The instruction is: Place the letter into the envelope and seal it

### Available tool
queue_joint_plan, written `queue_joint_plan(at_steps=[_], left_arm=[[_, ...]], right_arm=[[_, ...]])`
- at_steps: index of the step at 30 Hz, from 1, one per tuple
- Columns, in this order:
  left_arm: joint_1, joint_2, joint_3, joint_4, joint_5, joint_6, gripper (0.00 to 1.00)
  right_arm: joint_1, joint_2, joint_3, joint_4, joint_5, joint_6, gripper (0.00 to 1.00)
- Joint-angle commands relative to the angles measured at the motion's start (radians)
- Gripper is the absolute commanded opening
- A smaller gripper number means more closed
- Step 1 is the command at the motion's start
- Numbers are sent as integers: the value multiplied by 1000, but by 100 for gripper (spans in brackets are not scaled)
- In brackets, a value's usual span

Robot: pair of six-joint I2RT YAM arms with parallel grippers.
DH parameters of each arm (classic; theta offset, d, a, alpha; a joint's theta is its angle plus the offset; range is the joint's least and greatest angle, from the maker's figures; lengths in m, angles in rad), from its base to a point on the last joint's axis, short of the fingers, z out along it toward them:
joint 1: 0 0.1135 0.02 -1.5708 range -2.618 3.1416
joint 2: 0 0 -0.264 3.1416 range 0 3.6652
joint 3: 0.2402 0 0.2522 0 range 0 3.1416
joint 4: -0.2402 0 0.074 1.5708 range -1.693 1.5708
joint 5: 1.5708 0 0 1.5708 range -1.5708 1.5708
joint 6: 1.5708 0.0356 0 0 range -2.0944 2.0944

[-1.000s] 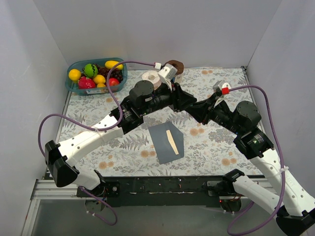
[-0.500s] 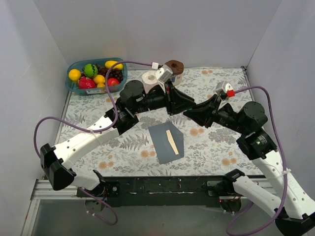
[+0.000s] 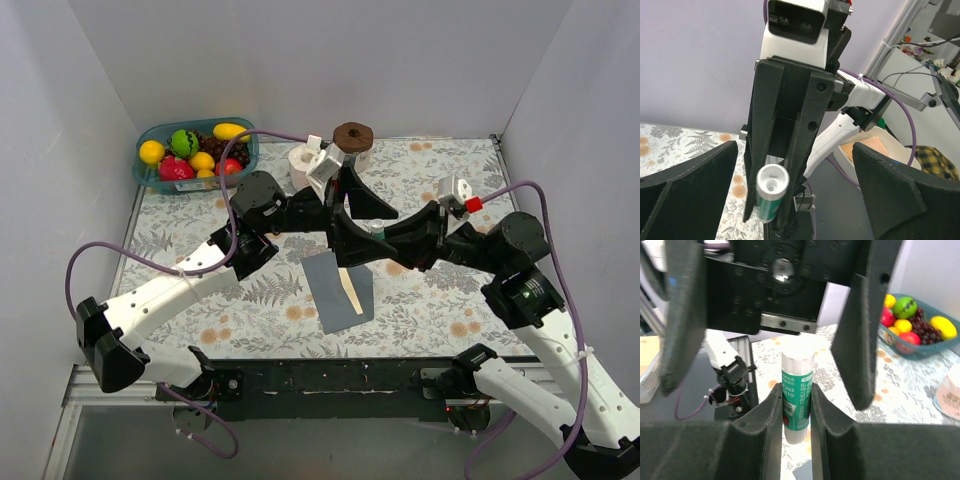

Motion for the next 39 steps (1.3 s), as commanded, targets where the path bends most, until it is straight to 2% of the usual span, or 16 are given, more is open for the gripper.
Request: queue_joint_plan(at_steps=[1,4,6,8,13,16,17,18,21,39], left_arm=[[33,-90,-35,54,-72,-34,98],[54,-136,-69,78,-123,-49,98],[64,-156,-86,72,-173,-48,98],[67,-179,-94,61,-206,-40,98],[73,-194,-121,52,-278,-41,98],[76,-197,-124,46,-302,-43,98],[77,-196,-124,43,-307,-43,98],[79,-196,-124,38,-310,-43,98],[81,-196,-131,40,-316,-46,98],[87,-197,-138,37,-313,-54,98]], right_arm=[[0,7,33,-57,137,-22,1],[0,-9,31,-91,237,-11,1],[0,-27,37,-102,370,28,1],[0,-42,48,-100,480,143,1],[0,-131,-5,-10,573,358,1],[1,-179,-30,-62,728,550,1],[0,-203,-35,-111,815,676,1],[0,-219,-65,-123,840,737,1],[0,-285,-177,-10,854,863,1],[0,-279,-179,-13,881,898,1]])
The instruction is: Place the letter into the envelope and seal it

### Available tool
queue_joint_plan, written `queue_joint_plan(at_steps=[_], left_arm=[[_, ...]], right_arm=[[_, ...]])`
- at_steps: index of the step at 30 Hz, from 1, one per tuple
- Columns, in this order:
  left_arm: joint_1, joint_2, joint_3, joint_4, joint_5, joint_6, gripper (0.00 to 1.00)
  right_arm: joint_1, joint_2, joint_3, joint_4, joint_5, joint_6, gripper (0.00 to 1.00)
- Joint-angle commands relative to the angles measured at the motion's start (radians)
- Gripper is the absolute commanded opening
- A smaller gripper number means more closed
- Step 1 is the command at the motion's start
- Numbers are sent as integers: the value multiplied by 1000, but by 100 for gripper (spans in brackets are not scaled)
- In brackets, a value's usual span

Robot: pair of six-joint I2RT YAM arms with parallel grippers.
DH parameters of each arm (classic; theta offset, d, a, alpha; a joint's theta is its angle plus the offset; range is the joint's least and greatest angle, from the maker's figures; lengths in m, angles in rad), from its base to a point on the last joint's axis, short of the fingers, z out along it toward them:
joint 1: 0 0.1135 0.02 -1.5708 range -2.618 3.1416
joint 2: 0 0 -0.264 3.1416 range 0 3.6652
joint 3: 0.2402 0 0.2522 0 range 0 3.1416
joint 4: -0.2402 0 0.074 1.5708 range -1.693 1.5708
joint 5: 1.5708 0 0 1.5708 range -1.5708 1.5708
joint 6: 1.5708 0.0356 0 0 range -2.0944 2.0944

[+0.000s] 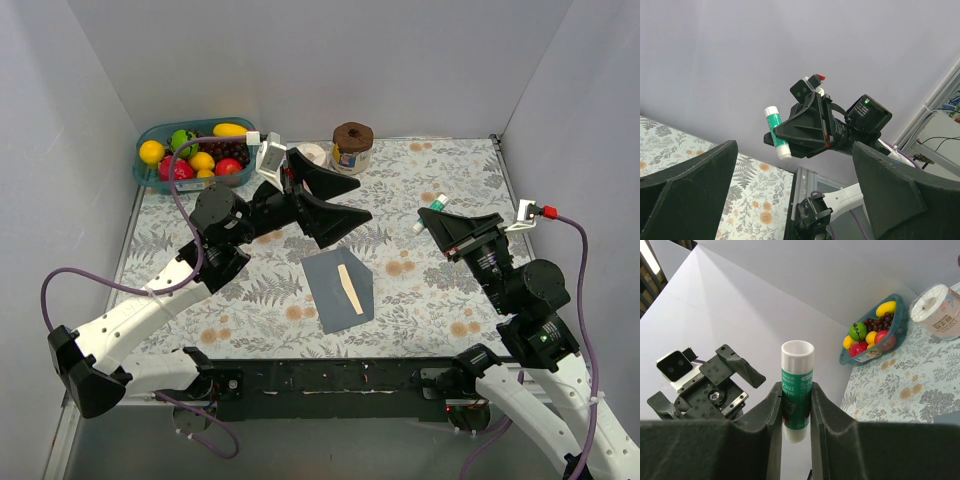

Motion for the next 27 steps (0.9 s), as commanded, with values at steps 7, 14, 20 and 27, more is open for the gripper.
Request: queue_joint_plan(at_steps=[7,14,20,27], left_arm=[[12,-11,19,-90,-103,8,98],[12,53,118,-314,-325,63,98],[12,115,156,-458,-377,96,95],[12,153,175,-535,-451,129,95]], right_arm=[[1,67,99,20,-26,-284,1],[1,216,207,-60,-321,-634,1],[1,240,230,-52,-463,-732,1],[1,250,252,-66,-544,-771,1]])
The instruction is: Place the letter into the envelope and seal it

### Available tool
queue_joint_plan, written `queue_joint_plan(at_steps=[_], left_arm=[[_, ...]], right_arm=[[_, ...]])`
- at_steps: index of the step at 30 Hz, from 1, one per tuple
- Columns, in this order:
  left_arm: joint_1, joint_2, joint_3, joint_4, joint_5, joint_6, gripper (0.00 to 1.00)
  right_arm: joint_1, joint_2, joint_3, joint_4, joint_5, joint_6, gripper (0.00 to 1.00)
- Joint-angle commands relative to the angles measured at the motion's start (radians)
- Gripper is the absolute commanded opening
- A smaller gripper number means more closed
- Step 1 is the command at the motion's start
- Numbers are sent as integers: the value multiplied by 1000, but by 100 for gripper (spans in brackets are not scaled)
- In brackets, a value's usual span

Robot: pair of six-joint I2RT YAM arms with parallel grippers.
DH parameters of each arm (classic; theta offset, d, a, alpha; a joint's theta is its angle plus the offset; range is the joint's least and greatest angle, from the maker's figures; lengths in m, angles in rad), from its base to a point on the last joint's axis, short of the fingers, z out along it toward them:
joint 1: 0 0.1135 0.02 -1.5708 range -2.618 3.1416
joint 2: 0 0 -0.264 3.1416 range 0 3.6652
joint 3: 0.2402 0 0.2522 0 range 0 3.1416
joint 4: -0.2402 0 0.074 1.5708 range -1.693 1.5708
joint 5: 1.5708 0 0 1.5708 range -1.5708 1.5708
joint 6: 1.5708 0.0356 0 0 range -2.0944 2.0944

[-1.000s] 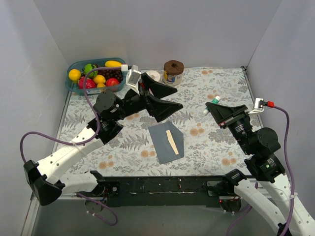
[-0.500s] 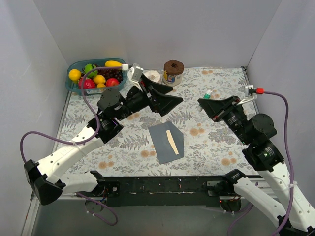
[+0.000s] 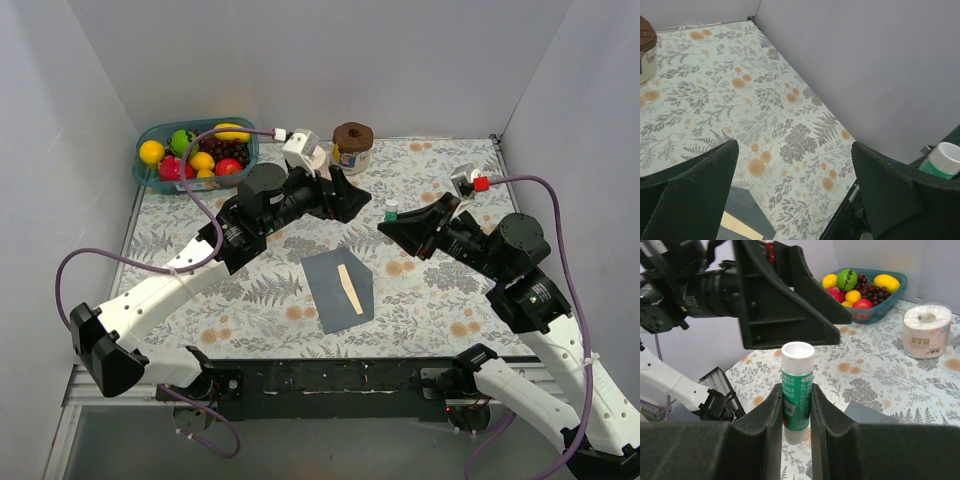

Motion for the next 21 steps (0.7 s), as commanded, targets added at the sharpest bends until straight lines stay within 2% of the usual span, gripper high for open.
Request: queue_joint_plan(at_steps=[1,13,21], left_arm=[[3,14,58,-80,-61,42,94],[-82,94,133,-145,-90,161,94],[-115,112,153,-159,-44,222,94]], right_arm=[[1,6,52,36,-107,-57,1],[3,106,69,-3,-173,-49,1],[3,129,75,-35,-173,-57,1]])
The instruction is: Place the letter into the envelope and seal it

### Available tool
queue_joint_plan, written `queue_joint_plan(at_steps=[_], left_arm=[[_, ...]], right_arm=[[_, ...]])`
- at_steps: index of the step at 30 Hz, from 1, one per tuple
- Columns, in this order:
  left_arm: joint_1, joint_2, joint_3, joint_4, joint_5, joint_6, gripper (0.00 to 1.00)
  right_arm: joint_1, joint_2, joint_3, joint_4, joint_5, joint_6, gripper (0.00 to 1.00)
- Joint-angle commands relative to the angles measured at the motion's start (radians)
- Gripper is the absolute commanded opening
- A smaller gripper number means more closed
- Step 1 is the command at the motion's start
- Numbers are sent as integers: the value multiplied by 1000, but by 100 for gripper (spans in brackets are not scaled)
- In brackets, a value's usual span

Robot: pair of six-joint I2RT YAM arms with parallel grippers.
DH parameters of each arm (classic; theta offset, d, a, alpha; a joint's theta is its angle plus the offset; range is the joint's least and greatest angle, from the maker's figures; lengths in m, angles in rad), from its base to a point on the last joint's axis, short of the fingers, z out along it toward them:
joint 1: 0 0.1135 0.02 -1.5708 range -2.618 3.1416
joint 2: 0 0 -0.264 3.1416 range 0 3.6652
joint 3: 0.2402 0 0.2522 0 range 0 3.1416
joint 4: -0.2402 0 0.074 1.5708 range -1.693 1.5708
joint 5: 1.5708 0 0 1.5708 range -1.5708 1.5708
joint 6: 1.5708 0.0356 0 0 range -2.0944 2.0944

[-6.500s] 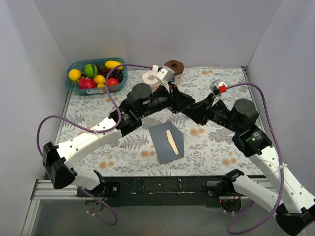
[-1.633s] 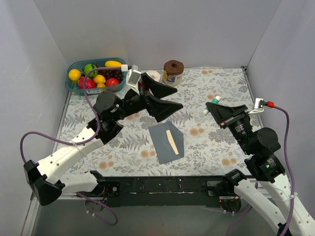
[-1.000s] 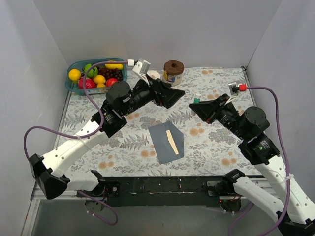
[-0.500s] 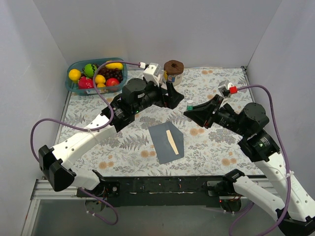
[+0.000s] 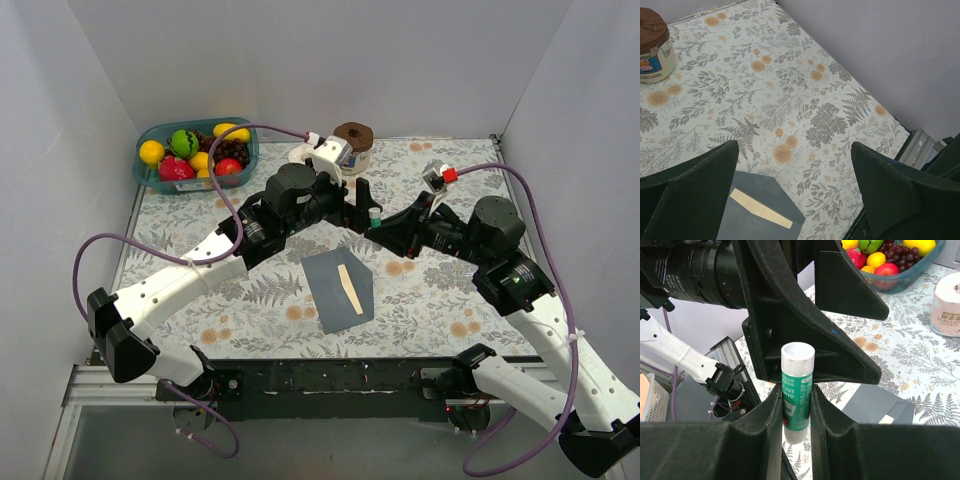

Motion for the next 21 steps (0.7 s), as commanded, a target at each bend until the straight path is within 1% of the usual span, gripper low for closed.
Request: queue_joint_plan(at_steps=[1,9,21], left_arm=[[-36,10,54,-13,58,56,95],[-46,27,88,-56,127,141,94],[-59,58,132,-110,213,187,92]], right_arm=[[3,18,48,3,-27,-14,1],[3,63,68,-42,-77,-37,1],[3,78,78,-60,-96,-57,1]])
